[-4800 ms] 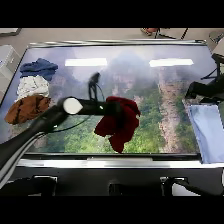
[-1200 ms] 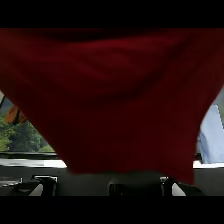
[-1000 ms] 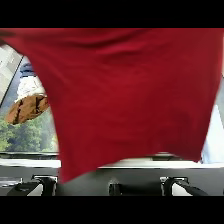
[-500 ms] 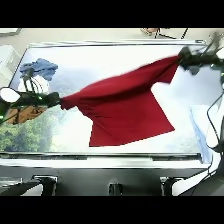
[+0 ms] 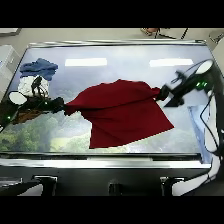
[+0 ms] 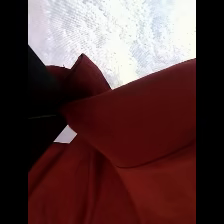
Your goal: Fold the clothes and pants, and hang the long-sleeved shirts on hangers.
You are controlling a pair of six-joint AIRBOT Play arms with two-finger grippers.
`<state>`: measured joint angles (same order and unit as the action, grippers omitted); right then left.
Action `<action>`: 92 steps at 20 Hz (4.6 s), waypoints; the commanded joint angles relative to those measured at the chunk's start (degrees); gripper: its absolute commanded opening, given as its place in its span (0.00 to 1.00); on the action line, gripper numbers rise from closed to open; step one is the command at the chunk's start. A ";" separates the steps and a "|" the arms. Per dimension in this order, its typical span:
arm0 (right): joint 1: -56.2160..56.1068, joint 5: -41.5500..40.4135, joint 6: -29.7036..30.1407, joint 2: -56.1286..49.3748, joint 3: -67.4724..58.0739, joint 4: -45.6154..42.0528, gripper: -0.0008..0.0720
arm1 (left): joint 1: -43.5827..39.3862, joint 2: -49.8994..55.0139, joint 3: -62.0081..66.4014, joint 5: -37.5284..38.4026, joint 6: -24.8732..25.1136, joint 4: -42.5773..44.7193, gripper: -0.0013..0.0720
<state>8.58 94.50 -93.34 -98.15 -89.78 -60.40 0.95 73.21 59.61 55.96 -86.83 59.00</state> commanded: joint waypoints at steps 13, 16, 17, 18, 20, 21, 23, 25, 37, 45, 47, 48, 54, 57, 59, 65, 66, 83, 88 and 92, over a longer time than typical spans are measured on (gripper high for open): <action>-15.85 -47.15 1.20 24.26 55.74 24.76 0.95 | 0.04 0.07 -0.09 0.15 1.57 -0.13 0.05; -16.26 -50.95 -0.87 24.28 55.49 25.66 0.75 | 0.04 0.07 -0.09 0.13 1.57 -0.11 0.05; -15.26 -50.95 -0.66 24.28 55.32 25.66 0.66 | 0.04 0.07 -0.09 0.13 1.57 -0.09 0.05; -13.70 -50.31 0.39 24.30 54.77 25.29 0.24 | 0.04 0.07 -0.09 0.15 1.57 -0.11 0.05; -7.82 -46.90 2.14 24.35 51.21 22.75 0.06 | 0.04 0.07 -0.09 0.17 1.57 -0.11 0.05; -3.93 -44.52 2.86 24.35 48.30 20.55 0.06 | 0.02 0.07 -0.11 0.26 1.55 -0.11 0.05; 5.22 -40.22 2.69 24.33 41.16 15.47 0.06 | -0.11 0.20 -0.13 1.60 1.55 -0.13 0.05; 14.23 -37.92 1.64 24.33 35.89 12.72 0.06 | -1.11 0.37 -0.70 3.67 1.53 -0.17 0.05; 17.70 -11.39 8.20 23.41 44.50 0.37 0.80 | -13.05 1.75 -3.04 0.15 1.53 -0.07 0.05; 2.05 -25.09 10.14 23.63 57.88 13.92 0.80 | -12.81 1.75 -3.04 0.15 1.53 -0.11 0.05; -0.44 -27.98 7.54 23.63 57.88 14.71 0.61 | -12.81 1.75 -3.04 0.13 1.53 -0.11 0.05; -1.49 -29.22 6.34 23.63 57.88 14.75 0.37 | -12.79 1.73 -3.04 0.13 1.53 -0.11 0.05; -1.81 -24.98 7.43 27.67 41.94 8.41 0.06 | -10.12 -0.37 3.02 1.33 3.80 -0.07 0.05; -1.81 -24.55 7.52 32.09 16.02 -1.40 0.06 | -8.04 -4.63 18.71 1.60 7.39 -0.09 0.05; -1.81 -27.80 7.93 34.47 -4.04 -8.96 0.06 | -7.23 -7.10 34.34 1.57 7.43 -0.13 0.05; -1.84 -36.57 8.15 43.43 -32.11 -16.35 0.06 | -7.17 -14.71 66.99 -3.19 7.34 -2.78 0.05; -1.84 -36.72 7.76 44.89 -32.11 -16.06 0.06 | -7.17 -17.40 65.35 -5.68 7.34 -3.48 0.05; -1.99 -33.53 0.63 25.05 1.53 -12.63 0.06 | -5.57 -3.52 28.65 -8.44 3.28 8.96 0.05; -2.01 -34.42 -11.04 8.96 4.70 -7.13 0.06 | -2.86 14.03 26.71 0.72 -1.16 7.80 0.05; -1.99 -30.25 -10.95 2.67 4.70 -0.13 0.06 | -3.80 22.25 26.71 13.18 -1.75 2.21 0.09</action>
<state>6.63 61.91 -102.56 -90.50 -85.86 -66.17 -2.57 89.10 86.96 59.44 -87.48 65.12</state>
